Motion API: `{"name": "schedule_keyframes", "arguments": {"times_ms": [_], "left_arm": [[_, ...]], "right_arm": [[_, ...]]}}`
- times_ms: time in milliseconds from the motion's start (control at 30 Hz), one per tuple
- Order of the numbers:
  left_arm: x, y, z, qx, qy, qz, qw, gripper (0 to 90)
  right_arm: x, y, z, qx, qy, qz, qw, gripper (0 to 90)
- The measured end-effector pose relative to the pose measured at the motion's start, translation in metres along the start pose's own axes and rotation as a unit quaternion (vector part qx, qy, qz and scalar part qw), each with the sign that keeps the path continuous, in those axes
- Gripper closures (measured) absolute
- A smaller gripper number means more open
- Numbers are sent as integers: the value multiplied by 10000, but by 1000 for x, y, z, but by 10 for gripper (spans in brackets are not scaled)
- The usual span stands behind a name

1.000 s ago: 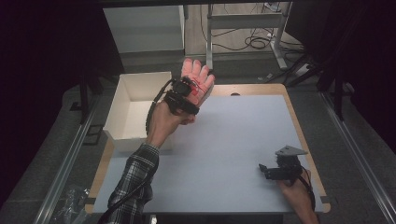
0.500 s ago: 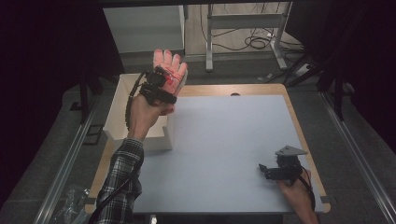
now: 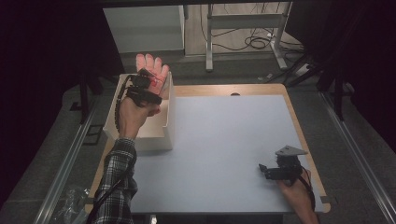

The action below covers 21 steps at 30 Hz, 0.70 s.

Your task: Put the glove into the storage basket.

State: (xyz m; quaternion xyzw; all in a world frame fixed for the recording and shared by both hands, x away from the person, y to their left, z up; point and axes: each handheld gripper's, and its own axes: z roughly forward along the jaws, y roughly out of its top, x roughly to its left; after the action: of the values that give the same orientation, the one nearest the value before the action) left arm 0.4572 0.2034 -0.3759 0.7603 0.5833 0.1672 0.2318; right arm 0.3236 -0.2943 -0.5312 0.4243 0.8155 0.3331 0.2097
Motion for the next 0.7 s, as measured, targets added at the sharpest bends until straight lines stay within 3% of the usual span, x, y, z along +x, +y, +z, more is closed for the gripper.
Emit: {"name": "schedule_keyframes", "arguments": {"times_ms": [233,433,700], "left_arm": [[10,-8,20,127,45,-99,9999,367],[10,-15,46,315,-25,-107,9994,363],[10,-19,69,518,-68,-112,9986,359]], "right_arm": [[0,0,0,0,0,-2,10000,101],[0,0,0,0,1,-1,10000,101],[0,0,0,-1,1,-2,10000,101]]}}
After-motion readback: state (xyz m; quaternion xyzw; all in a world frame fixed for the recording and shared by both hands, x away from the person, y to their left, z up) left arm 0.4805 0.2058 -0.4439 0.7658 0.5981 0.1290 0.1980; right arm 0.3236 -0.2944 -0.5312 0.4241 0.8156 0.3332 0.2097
